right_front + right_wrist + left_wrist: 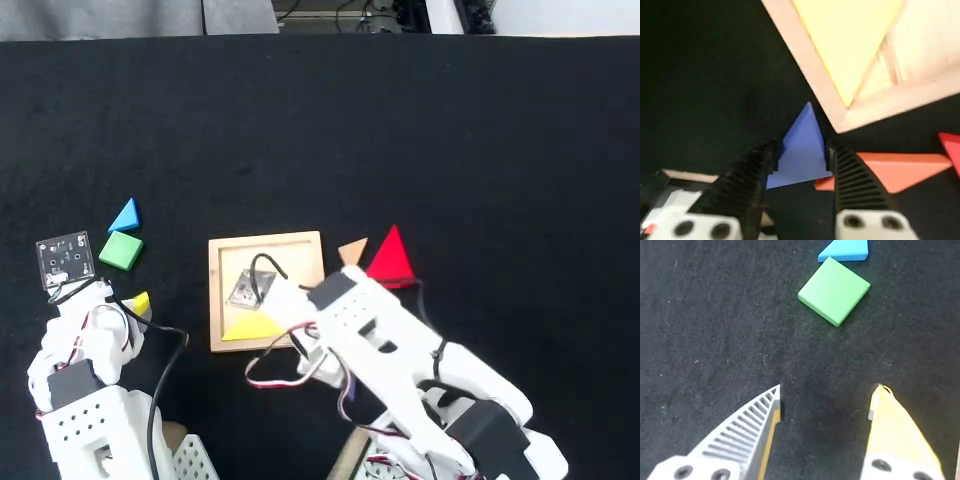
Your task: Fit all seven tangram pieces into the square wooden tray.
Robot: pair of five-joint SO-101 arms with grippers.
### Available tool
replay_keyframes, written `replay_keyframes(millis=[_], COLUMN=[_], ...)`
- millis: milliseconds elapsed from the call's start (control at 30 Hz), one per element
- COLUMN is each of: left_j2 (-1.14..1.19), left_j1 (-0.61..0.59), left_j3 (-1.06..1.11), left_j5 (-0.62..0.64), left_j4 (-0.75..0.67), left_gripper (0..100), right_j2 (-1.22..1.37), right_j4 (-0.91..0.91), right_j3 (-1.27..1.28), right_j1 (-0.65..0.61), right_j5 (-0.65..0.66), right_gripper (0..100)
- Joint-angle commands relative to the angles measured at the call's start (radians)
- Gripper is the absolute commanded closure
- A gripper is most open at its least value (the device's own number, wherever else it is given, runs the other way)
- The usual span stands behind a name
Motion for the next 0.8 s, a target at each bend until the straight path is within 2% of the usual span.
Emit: replay_keyframes(millis=[0,233,433,767], left_j2=[-0.008,-0.008,-0.008,-0.008], left_j1=[0.001,0.001,0.001,0.001], left_j3=[-0.004,-0.004,-0.004,-0.004], left_j5=[-0.006,-0.006,-0.006,-0.006], left_j4=[-0.012,-0.011,-0.011,-0.011], left_gripper=[72,72,72,72], right_j2=[0.002,0.002,0.001,-0.039], right_j4=[0.144,0.235,0.074,-0.084], right_j3=[-0.177,-0.268,-0.188,-0.209], right_j1=[0.043,0.087,0.086,0.087], right_j5=[0.009,0.011,0.003,0.011], right_gripper=[87.8,87.5,87.5,87.8])
